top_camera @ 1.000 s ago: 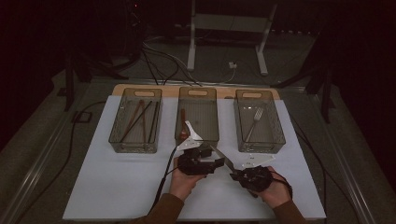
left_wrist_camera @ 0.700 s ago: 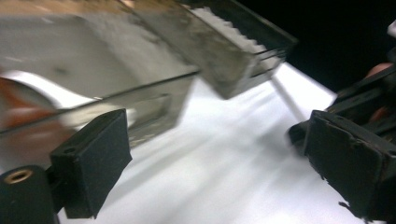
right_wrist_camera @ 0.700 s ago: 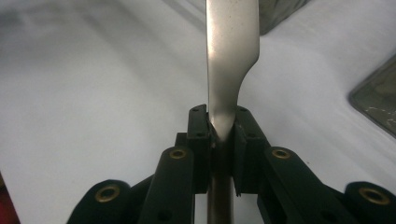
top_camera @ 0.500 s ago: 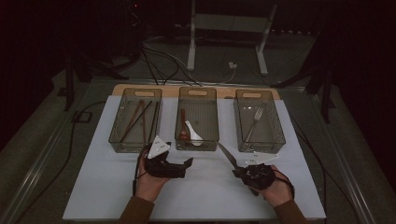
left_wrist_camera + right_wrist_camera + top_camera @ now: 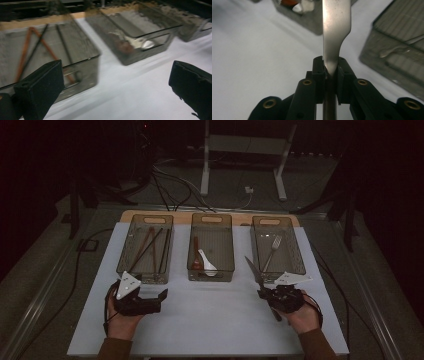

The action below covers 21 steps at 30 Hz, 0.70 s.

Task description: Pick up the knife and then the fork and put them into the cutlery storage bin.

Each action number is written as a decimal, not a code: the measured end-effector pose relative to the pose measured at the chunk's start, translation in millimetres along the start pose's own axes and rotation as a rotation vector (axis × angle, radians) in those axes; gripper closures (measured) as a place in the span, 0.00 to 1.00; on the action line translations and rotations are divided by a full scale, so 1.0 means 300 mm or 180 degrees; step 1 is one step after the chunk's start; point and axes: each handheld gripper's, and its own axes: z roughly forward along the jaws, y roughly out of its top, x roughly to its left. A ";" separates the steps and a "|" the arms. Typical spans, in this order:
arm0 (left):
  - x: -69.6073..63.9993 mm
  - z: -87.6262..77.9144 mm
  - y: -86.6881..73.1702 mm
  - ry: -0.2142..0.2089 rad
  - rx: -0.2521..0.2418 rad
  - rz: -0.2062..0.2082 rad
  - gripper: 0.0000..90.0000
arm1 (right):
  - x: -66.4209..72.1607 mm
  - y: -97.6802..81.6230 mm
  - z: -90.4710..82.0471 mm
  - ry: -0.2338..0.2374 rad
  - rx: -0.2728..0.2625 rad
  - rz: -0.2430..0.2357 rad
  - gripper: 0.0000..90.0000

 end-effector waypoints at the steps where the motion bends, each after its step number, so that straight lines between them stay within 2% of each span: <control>1: 0.007 -0.007 -0.005 0.0052 -0.0009 0.0027 0.01 | -0.007 0.006 -0.005 -0.0017 -0.0022 0.0031 0.89; 6: 0.037 -0.022 -0.027 0.0170 -0.0004 0.0021 0.01 | -0.042 0.039 -0.026 -0.0113 -0.0129 0.0155 0.89; 8: 0.043 -0.022 -0.033 0.0177 -0.0020 -0.0017 0.01 | -0.056 0.051 -0.033 -0.0155 -0.0170 0.0232 0.89; 13: 0.046 -0.017 -0.039 0.0218 -0.0023 -0.0015 0.01 | -0.090 0.082 -0.045 -0.0252 -0.0261 0.0379 0.89; 21: 0.042 -0.009 -0.056 0.0230 0.0022 0.0002 0.01 | -0.129 0.146 -0.066 -0.0370 -0.0381 0.0535 0.89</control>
